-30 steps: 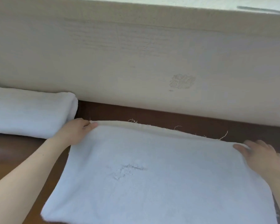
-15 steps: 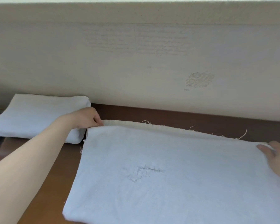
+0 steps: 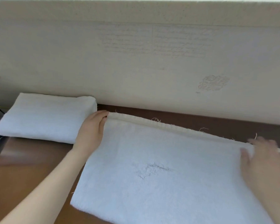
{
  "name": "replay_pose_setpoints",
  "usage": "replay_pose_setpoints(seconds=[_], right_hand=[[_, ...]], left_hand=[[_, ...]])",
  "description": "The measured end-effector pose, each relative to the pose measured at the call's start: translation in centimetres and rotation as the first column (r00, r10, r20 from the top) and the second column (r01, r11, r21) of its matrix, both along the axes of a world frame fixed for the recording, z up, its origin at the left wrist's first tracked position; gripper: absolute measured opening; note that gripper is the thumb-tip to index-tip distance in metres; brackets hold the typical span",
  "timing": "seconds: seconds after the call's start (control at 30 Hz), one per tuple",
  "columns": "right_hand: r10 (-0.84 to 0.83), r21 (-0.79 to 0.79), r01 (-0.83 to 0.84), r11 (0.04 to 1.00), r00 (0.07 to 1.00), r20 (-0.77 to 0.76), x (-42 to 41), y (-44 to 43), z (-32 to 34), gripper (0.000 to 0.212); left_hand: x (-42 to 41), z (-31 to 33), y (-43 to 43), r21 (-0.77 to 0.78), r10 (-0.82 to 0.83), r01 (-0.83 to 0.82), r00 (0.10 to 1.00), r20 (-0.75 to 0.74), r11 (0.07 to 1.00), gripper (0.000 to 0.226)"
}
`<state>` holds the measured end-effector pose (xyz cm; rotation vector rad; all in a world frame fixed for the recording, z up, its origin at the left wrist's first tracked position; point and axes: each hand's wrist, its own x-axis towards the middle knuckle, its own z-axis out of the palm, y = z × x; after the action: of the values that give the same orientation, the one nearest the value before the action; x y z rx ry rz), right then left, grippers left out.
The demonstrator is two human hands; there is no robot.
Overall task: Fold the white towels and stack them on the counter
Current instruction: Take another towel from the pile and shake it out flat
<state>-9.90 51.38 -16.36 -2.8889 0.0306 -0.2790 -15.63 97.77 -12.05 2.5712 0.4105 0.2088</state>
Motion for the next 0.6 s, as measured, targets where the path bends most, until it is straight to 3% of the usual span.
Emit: replay_pose_setpoints(seconds=[0.07, 0.17, 0.33, 0.43, 0.53, 0.6], right_hand=[[0.147, 0.104, -0.138, 0.985, 0.985, -0.092, -2.7, 5.9, 0.0, 0.055], [0.37, 0.196, -0.334, 0.922, 0.909, -0.191, -6.4, 15.0, -0.3, 0.054], [0.498, 0.093, -0.492, 0.866, 0.825, -0.268, -7.2, 24.6, -1.3, 0.062], [0.498, -0.009, -0.534, 0.845, 0.795, -0.347, -6.3, 26.3, -2.5, 0.064], [0.467, -0.036, -0.516, 0.856, 0.802, -0.372, -6.2, 26.5, -2.7, 0.065], [0.47, -0.048, -0.525, 0.85, 0.796, -0.382, -6.3, 26.5, -2.7, 0.065]], left_hand=[[-4.3, -0.7, -1.3, -0.107, 0.101, -0.098, 0.995, 0.017, 0.989, 0.031], [-10.5, -2.4, -2.5, -0.152, 0.278, -0.294, 0.953, -0.12, 0.944, 0.039], [-14.0, -2.6, -3.5, -0.152, 0.502, -0.566, 0.805, -0.317, 0.81, 0.055], [-13.0, -1.9, -3.5, -0.218, 0.471, -0.603, 0.761, -0.446, 0.768, 0.053], [-11.8, -1.2, -2.4, -0.436, 0.311, -0.601, 0.761, -0.569, 0.67, 0.082], [-11.7, -0.7, -2.4, -0.507, 0.2, -0.534, 0.796, -0.571, 0.677, 0.07]])
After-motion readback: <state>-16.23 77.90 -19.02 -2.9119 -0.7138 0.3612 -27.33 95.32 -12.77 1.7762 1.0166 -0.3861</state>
